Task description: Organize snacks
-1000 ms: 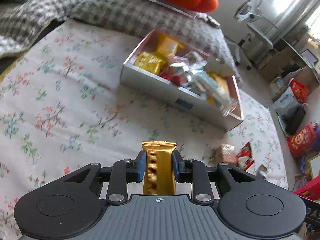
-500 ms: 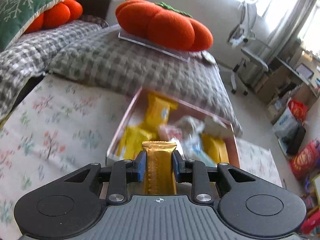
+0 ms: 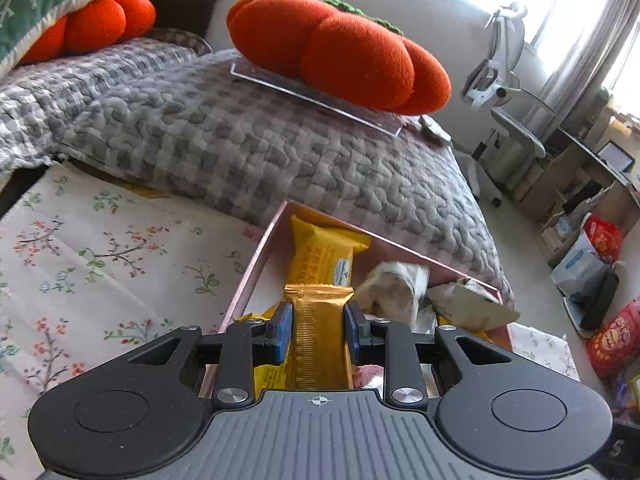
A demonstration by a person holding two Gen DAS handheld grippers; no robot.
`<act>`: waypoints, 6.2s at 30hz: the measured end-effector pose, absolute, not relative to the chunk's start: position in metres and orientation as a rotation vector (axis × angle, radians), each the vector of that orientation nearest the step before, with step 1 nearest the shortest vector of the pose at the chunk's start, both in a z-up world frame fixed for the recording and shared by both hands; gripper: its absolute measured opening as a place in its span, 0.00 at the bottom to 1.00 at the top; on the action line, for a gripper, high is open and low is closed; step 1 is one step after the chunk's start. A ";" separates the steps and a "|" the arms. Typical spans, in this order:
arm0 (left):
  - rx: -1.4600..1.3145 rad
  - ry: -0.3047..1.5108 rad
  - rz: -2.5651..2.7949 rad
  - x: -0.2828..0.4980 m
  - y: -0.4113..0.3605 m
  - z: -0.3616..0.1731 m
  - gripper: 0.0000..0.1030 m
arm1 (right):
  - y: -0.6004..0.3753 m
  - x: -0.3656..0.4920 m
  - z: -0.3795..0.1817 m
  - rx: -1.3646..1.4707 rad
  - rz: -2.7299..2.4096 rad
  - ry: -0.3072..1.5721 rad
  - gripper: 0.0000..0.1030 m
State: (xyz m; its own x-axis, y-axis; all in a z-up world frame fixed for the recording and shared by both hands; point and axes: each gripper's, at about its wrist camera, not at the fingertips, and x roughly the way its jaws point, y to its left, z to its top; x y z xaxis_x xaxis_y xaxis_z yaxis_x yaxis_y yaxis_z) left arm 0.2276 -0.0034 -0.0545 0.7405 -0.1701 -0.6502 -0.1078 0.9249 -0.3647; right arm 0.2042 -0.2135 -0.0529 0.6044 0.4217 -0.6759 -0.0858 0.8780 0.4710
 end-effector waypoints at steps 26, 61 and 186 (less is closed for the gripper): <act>-0.047 0.971 -0.443 0.151 -0.125 -0.040 0.75 | -0.308 0.162 -0.039 0.282 0.069 1.144 0.62; 0.250 0.902 -0.574 0.142 -0.162 -0.084 0.31 | -0.297 0.156 -0.068 0.158 0.105 1.196 0.27; -0.030 0.860 -0.098 0.024 -0.043 -0.001 1.00 | -0.226 0.007 -0.008 -0.024 0.041 0.893 0.99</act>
